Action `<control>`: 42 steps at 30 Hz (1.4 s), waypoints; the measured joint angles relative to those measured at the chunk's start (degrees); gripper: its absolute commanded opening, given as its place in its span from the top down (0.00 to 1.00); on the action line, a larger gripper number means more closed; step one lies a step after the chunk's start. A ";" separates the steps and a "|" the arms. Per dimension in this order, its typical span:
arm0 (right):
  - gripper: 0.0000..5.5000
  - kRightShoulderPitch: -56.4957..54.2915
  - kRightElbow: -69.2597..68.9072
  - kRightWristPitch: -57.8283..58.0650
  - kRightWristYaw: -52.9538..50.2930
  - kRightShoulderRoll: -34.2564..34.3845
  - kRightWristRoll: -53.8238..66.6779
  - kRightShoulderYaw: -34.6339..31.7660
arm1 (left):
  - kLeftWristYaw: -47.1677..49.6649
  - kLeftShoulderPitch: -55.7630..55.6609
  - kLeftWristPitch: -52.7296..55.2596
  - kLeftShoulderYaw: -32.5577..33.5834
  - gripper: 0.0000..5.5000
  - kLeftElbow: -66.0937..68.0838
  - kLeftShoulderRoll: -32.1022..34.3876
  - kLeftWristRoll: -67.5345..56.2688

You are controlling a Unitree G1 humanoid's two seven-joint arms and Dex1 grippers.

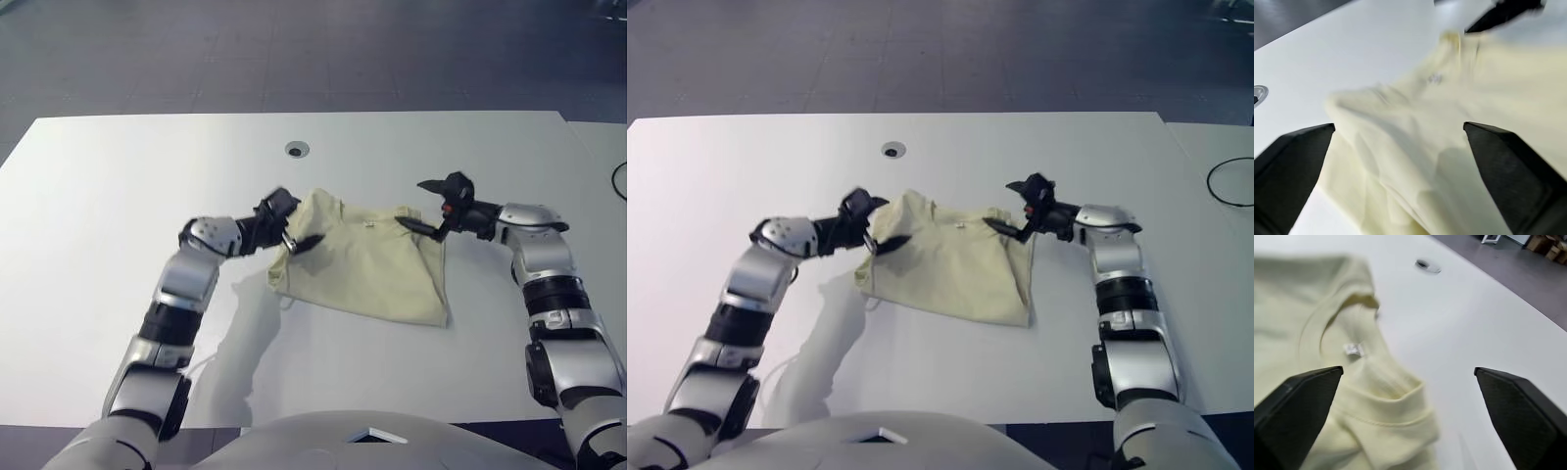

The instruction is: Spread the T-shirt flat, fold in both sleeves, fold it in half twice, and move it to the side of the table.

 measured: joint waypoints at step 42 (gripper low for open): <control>0.02 5.09 -37.14 15.41 -0.84 -7.92 -3.40 5.46 | 9.71 -32.68 -74.83 -12.32 0.02 52.34 13.42 21.31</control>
